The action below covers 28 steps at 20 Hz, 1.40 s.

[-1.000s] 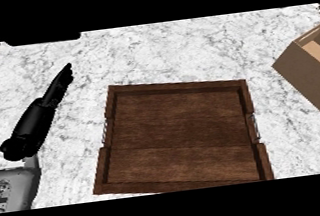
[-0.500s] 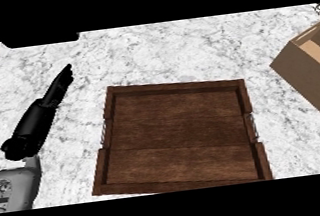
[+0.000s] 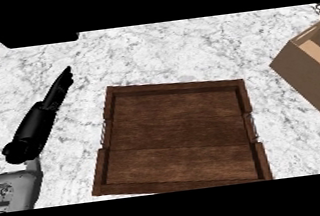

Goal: Pick the squash from the tray and place it in the cardboard box

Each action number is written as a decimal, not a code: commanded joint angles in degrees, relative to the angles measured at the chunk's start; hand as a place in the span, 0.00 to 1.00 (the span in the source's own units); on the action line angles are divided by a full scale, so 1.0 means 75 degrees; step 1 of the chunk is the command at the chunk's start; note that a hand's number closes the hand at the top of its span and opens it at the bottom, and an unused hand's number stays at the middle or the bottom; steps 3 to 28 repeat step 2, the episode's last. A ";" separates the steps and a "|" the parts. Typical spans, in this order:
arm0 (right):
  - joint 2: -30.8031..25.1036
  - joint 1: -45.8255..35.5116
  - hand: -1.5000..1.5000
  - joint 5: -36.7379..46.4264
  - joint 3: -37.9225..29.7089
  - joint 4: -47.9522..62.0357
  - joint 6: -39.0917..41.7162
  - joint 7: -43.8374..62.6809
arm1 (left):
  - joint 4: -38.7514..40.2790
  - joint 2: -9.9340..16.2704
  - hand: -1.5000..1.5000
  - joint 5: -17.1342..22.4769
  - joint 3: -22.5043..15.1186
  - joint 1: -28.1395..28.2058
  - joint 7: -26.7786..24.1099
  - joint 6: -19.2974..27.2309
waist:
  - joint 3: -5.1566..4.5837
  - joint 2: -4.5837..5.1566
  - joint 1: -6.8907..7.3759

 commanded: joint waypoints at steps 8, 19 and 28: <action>-0.0643 0.0168 0.00 -0.0526 -0.0759 0.0956 -0.0236 -0.0483 | -0.0308 0.0248 0.50 0.0276 0.0201 0.0007 0.0247 -0.0395 | 0.0004 0.0037 0.0118; -0.0643 0.0168 0.00 -0.0526 -0.0759 0.0956 -0.0236 -0.0483 | -0.0308 0.0248 0.50 0.0276 0.0201 0.0007 0.0247 -0.0395 | 0.0004 0.0037 0.0118; -0.0643 0.0168 0.00 -0.0526 -0.0759 0.0956 -0.0236 -0.0483 | -0.0308 0.0248 0.50 0.0276 0.0201 0.0007 0.0247 -0.0395 | 0.0004 0.0037 0.0118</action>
